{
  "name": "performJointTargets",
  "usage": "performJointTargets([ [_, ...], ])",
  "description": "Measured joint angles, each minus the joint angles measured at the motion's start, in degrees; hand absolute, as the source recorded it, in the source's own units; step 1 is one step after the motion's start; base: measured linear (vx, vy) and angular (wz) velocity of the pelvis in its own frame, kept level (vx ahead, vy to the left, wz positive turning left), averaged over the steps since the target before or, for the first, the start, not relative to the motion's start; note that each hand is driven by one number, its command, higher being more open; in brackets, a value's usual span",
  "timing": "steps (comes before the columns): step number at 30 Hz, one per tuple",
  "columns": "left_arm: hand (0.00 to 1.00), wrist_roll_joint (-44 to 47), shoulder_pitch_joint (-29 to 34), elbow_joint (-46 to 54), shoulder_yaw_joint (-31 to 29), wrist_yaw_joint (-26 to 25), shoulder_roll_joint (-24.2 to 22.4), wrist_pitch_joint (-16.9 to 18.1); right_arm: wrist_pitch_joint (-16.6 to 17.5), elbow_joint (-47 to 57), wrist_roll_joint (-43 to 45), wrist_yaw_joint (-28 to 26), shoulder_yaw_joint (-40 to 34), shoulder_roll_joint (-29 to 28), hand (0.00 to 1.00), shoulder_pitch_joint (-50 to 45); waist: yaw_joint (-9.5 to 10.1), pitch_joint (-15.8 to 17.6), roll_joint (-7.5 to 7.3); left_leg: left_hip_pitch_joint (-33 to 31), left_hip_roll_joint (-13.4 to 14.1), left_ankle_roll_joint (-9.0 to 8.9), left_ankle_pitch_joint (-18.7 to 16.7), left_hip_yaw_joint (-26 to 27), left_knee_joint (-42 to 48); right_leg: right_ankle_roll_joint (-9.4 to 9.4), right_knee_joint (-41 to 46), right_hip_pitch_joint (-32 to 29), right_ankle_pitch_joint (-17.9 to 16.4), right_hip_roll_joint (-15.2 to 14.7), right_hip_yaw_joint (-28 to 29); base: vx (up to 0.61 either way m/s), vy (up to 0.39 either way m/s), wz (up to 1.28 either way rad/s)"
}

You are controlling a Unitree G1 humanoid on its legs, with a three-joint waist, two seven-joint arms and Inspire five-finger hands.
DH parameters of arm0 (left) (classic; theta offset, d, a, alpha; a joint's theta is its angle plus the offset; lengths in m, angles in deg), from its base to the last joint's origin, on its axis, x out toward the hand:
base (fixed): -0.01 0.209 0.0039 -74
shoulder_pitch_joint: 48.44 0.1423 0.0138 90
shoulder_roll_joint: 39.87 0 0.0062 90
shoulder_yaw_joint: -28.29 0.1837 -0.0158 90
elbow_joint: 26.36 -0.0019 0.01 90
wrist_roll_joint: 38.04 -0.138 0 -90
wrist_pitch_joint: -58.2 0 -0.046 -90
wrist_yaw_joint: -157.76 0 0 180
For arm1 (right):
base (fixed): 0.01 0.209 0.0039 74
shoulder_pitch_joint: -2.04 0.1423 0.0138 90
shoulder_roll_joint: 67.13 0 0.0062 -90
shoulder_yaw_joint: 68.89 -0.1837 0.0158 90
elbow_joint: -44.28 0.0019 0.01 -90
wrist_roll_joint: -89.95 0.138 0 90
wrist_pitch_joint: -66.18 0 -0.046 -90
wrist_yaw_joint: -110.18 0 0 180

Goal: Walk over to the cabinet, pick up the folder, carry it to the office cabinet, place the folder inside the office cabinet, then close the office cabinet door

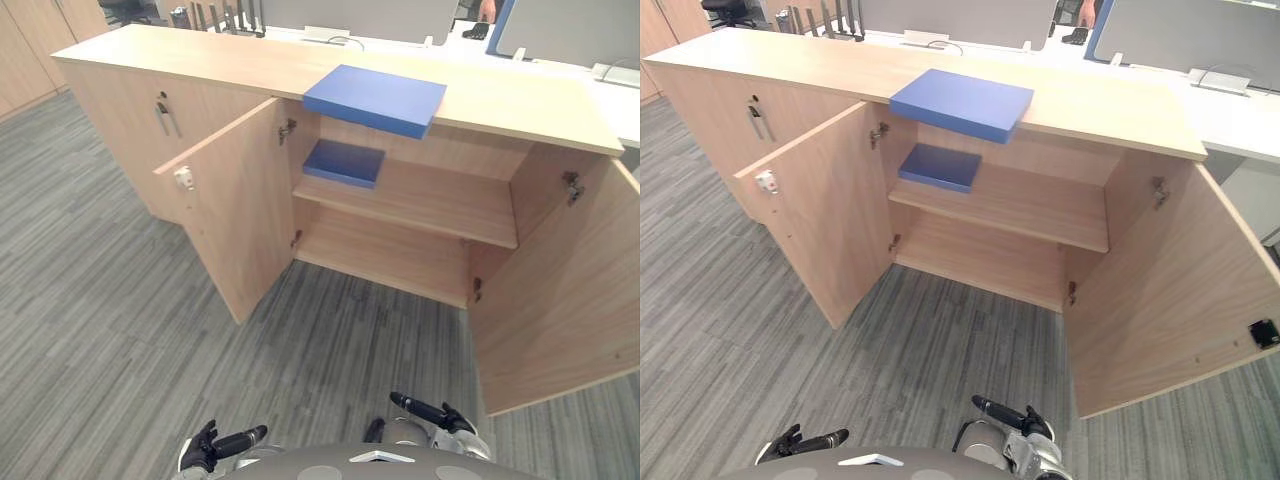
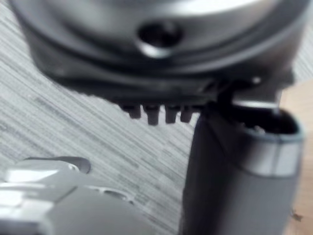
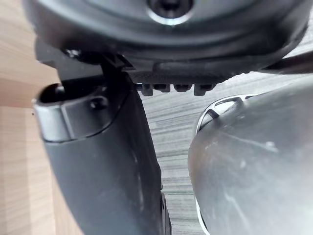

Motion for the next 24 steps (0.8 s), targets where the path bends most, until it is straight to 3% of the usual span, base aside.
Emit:
performJointTargets([
  [1, 1.00, 0.0, -0.4, 0.4, -0.1, 0.1, -0.4, 0.0, 0.0, 0.6, -0.2, -0.1, -0.1, 0.2, 1.00, 0.0, 0.09, 0.1, 0.60, 0.1, 0.8, -1.05, 0.0, -1.2, -1.0, -0.93, 0.0, 0.2, -0.9, 1.1, -0.7, 0.15, -0.222, 0.05],
  [4, 1.00, -0.2, -0.2, 0.4, -0.2, 0.1, -1.0, -0.1, -0.5, 0.1, -0.3, -0.1, -2.4, 0.3, 1.00, 0.0, 0.05, -0.3, 1.36, 2.2, 2.1, -1.46, 0.2, -5.7, -4.9, -2.04, 0.6, 1.0, -3.8, 3.7, -2.2, 0.18, -0.183, 0.08],
  [9, 1.00, -1.2, -0.4, 0.4, 0.0, 0.2, -0.8, -0.1, -0.9, -1.4, -0.3, -0.1, -2.4, 0.4, 1.00, 0.1, -0.03, -1.5, 1.71, 2.1, 6.0, -3.03, -1.6, -9.6, -2.0, -3.25, 2.0, 2.7, -8.7, 7.1, -4.4, 0.23, -0.130, 0.15],
  [12, 1.00, -1.0, -0.3, 0.4, 0.1, 0.1, -0.2, -0.1, -0.8, -2.0, -0.2, 0.1, -1.2, -0.1, 1.00, 0.7, 0.10, -2.1, 1.16, -4.7, 7.8, -3.85, -2.2, -11.0, 15.5, -3.98, -4.1, 6.9, -8.0, 10.8, -4.2, 0.26, -0.096, -0.14],
  [14, 1.00, -0.4, -0.2, 0.9, 0.5, -0.1, -0.5, -0.3, -0.7, -2.5, -0.2, 0.3, 1.8, 0.3, 1.00, 1.4, 0.62, -2.4, 2.33, -11.9, 10.7, -3.36, -1.1, -10.8, 35.4, -5.25, -8.3, 11.5, -7.1, 14.0, -2.8, 0.31, -0.061, -0.44],
  [17, 1.00, 0.7, -0.1, 2.8, 0.9, 0.0, 0.2, -0.4, -0.7, -3.7, -0.3, 0.9, 3.0, 0.0, 1.00, 2.7, 1.97, -2.1, 1.66, -17.1, 10.3, -1.20, -2.3, -6.6, 44.4, -5.11, -10.4, 15.3, -7.0, 13.9, 0.9, 0.28, 0.060, -0.60],
  [20, 1.00, 1.4, -0.1, 4.9, 0.9, 0.0, 0.3, -0.1, -0.7, -3.9, -0.2, 1.2, 4.0, 0.0, 1.00, 3.4, 3.39, -1.3, 0.74, -24.8, 6.4, 0.53, -4.8, -4.6, 40.7, -4.94, -10.4, 18.1, -6.9, 10.2, 4.4, 0.30, 0.233, -0.53],
  [22, 1.00, 1.9, 0.0, 6.0, 1.1, -0.1, -0.5, 0.4, -0.7, -3.8, -0.3, 1.2, 4.1, 0.8, 1.00, 3.9, 3.33, -0.1, 2.31, -27.3, 5.4, 0.29, -0.5, -6.4, 25.9, -2.41, -9.0, 19.8, -7.3, 8.3, 5.5, 0.28, 0.332, -0.39],
  [23, 1.00, 2.6, -0.3, 5.8, 0.7, -0.1, -1.2, 0.5, -0.7, -3.7, -0.3, 1.1, 4.5, 0.8, 1.00, 4.0, 3.81, 0.1, 3.25, -26.5, 4.6, -0.40, 6.8, -7.1, 20.5, 0.88, -8.7, 20.8, -9.1, 7.6, 7.5, 0.18, 0.254, -0.28],
  [24, 1.00, 2.9, -0.6, 5.5, 0.8, -0.1, -0.5, 0.4, -0.8, -3.7, -0.3, 1.1, 5.2, 0.1, 1.00, 3.9, 3.73, 0.0, 2.26, -26.0, 3.2, -0.27, 6.8, -6.5, 19.5, 1.27, -9.7, 21.1, -9.3, 6.3, 7.9, 0.22, 0.266, -0.12],
])
